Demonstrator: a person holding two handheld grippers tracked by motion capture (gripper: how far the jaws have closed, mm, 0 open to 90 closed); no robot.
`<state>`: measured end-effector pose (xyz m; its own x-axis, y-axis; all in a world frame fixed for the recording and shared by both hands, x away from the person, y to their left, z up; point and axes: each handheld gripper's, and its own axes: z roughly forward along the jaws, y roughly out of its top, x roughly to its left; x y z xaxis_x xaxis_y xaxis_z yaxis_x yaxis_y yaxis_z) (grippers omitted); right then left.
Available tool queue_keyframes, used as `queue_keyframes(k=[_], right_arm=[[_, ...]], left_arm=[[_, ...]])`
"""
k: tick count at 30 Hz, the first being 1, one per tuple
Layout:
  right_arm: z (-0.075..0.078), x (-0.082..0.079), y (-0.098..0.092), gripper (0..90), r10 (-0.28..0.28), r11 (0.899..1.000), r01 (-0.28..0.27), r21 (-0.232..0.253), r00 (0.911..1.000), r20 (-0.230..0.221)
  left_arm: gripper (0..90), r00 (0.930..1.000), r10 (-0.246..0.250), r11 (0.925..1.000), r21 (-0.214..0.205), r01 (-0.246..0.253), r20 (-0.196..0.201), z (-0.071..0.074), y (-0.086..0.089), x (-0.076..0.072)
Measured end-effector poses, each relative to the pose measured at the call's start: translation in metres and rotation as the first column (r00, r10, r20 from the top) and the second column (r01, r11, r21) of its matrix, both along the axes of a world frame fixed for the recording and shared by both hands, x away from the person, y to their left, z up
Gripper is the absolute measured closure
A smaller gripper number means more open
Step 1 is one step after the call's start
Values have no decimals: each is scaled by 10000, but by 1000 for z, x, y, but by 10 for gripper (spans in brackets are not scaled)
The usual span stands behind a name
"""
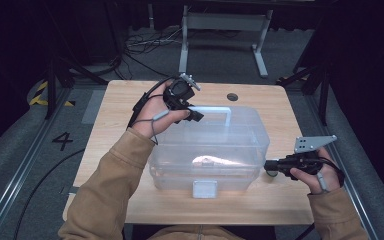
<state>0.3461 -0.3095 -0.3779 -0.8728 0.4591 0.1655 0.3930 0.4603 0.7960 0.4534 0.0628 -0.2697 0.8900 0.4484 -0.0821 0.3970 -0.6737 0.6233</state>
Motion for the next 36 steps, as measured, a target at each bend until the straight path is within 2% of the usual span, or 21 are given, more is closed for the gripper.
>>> queue_keyframes(k=[2,3,4,5,9,13,16,18,23,27,33,36], right_arm=[[0,0,1,900,-21,10000,21,47,10000,81],[0,0,1,900,-30,10000,29,61,9999,106],[0,0,1,900,-54,9999,52,118,9998,170],[0,0,1,900,-69,9999,66,150,9998,193],[2,1,1,900,-195,9991,187,374,9996,219],[2,2,2,900,-165,9989,158,450,9997,165],[2,2,3,900,-46,9989,41,467,9999,109],[2,2,4,900,-41,9990,36,451,9999,121],[5,3,4,900,-256,9976,240,643,9994,243],[9,4,4,900,-485,9957,449,810,9979,434],[14,6,5,900,-840,9912,756,1088,9936,749],[16,8,5,900,-1045,9851,911,1460,9907,875]], left_arm=[[663,10000,-57,9996,-274,58,56,2,1,-3],[585,9998,-187,9986,-499,191,98,3,1,-5],[504,9994,-319,9979,-556,326,125,3,0,-6],[450,9989,-412,9978,-508,424,232,4,-1,-8],[355,9972,-451,9978,-468,479,598,6,-4,-14],[359,9982,-124,9980,-605,159,581,7,-5,-12],[330,9971,101,9976,-689,-49,751,11,-3,-11],[328,9953,320,9944,-1035,-225,909,17,2,-13],[336,9911,543,9901,-1351,-376,1216,27,12,-20],[350,9883,600,9867,-1579,-375,1400,35,19,-28],[351,9851,583,9863,-1621,-317,1617,46,30,-41],[355,9846,577,9841,-1755,-283,1650,50,35,-46]])
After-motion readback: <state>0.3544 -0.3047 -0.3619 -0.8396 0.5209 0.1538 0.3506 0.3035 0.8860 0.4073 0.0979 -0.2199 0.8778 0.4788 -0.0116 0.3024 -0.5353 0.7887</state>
